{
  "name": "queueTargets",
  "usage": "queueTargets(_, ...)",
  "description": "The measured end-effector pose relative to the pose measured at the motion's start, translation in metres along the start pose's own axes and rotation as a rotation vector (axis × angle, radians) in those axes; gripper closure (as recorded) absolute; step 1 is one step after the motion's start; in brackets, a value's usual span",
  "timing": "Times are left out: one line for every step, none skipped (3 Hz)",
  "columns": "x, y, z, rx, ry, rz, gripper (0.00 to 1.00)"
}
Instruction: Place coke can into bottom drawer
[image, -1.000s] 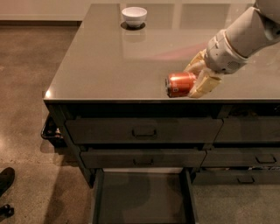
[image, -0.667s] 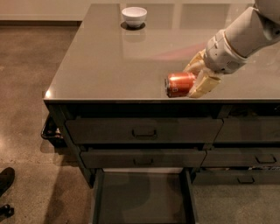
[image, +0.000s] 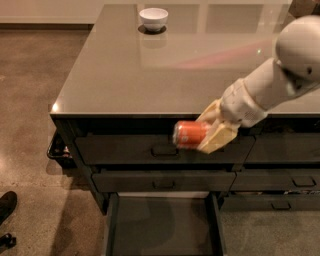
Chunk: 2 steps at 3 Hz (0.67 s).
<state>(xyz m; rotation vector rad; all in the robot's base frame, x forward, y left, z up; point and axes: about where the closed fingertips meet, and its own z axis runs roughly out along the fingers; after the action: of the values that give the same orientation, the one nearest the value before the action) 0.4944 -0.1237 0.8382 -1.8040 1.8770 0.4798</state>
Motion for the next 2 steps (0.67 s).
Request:
queueTargets(-0.0195,0.0369,0.0475,-0.172,-0.115,0.005,1.0)
queueTargets(-0.0195,0.0369,0.0475,-0.172,-0.115,0.005,1.0)
